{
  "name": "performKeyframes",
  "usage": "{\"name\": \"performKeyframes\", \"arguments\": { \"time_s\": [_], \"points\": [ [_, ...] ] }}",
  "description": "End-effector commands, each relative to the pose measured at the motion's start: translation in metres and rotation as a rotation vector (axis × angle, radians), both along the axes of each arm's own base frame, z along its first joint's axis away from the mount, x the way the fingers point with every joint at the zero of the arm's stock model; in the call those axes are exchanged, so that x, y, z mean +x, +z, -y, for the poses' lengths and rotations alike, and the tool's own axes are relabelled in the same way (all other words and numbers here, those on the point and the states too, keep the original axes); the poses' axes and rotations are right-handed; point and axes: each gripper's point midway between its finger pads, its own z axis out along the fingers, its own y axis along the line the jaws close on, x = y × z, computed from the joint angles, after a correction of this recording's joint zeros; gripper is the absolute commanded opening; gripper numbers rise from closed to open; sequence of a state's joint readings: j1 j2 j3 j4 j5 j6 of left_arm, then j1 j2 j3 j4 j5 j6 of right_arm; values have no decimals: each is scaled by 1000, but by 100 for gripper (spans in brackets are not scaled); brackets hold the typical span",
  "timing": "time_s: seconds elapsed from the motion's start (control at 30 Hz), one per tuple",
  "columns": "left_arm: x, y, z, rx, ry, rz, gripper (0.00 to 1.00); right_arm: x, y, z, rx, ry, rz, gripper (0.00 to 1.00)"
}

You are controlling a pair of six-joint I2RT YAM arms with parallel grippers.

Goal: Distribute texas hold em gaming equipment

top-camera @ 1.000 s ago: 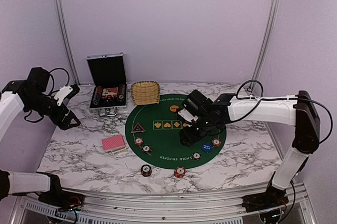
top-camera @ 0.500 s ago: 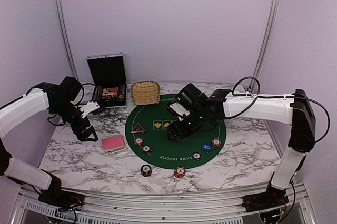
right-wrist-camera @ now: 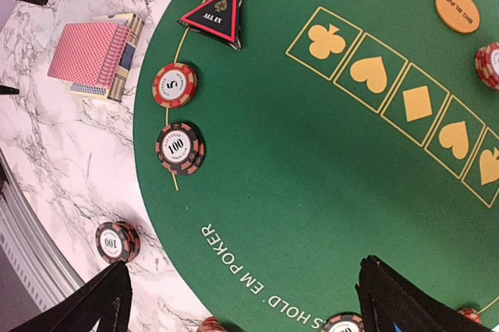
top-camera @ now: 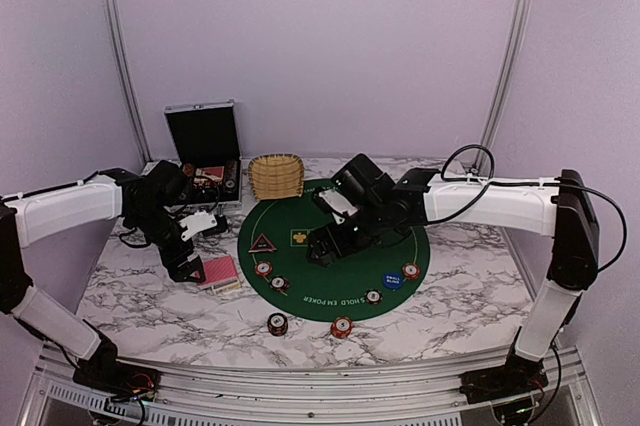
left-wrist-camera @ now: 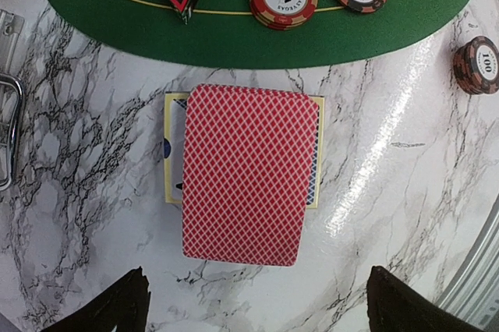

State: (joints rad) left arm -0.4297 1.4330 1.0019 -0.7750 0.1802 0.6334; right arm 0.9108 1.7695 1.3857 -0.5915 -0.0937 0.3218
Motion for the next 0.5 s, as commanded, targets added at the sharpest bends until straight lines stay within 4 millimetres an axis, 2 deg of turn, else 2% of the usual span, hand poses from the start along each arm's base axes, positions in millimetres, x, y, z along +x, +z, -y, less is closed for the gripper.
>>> {"name": "performKeyframes", "arguments": {
  "time_s": [0.0, 0.47],
  "points": [
    [4, -12, 3, 30, -32, 40, 99, 6, 17, -20, 74, 2, 16, 99],
    [-4, -32, 8, 35, -147, 36, 99, 5, 12, -18, 71, -13, 2, 99]
  ]
}}
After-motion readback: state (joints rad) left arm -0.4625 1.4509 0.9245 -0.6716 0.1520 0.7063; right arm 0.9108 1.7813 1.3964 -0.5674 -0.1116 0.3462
